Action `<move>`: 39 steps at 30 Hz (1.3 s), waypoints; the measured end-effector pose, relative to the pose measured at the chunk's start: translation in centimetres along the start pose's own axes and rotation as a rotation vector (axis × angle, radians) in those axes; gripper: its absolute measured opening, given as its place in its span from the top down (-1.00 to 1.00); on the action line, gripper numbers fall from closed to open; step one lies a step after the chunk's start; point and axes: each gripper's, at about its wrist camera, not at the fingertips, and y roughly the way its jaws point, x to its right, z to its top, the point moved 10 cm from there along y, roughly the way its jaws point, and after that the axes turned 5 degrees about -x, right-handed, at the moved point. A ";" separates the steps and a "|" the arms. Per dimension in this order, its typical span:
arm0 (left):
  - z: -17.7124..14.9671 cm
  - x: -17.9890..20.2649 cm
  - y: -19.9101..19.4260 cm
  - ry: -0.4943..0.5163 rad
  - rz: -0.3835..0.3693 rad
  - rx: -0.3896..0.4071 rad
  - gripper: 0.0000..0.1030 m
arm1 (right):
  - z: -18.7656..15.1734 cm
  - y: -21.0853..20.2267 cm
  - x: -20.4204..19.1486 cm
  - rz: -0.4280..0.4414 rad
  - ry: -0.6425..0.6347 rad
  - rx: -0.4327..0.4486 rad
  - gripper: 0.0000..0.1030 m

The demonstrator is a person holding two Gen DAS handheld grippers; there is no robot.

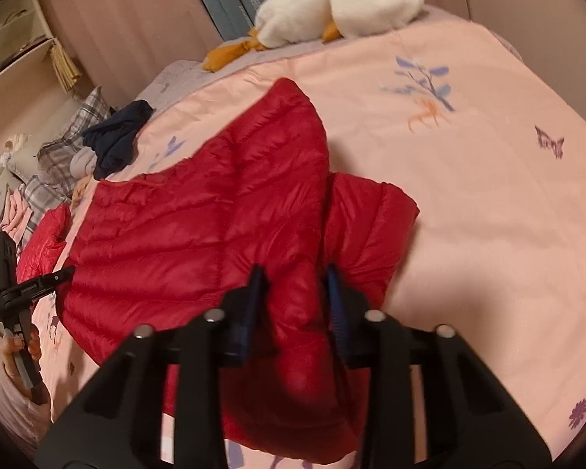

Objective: Fold large clothes

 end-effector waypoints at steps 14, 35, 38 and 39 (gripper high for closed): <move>0.5 -1.9 1.3 -0.050 0.027 -0.002 0.23 | 0.5 1.5 0.6 -0.026 0.044 -0.009 0.49; 0.2 6.9 -2.5 0.158 0.152 0.171 -0.64 | -1.5 0.9 -12.2 -0.123 -0.310 0.069 -0.44; -0.9 7.2 -0.1 0.183 0.208 0.131 -0.65 | -2.6 2.6 -12.5 -0.186 -0.360 0.048 -0.47; -1.4 7.0 0.8 0.190 0.223 0.111 -0.65 | -2.8 2.9 -12.4 -0.197 -0.369 0.047 -0.50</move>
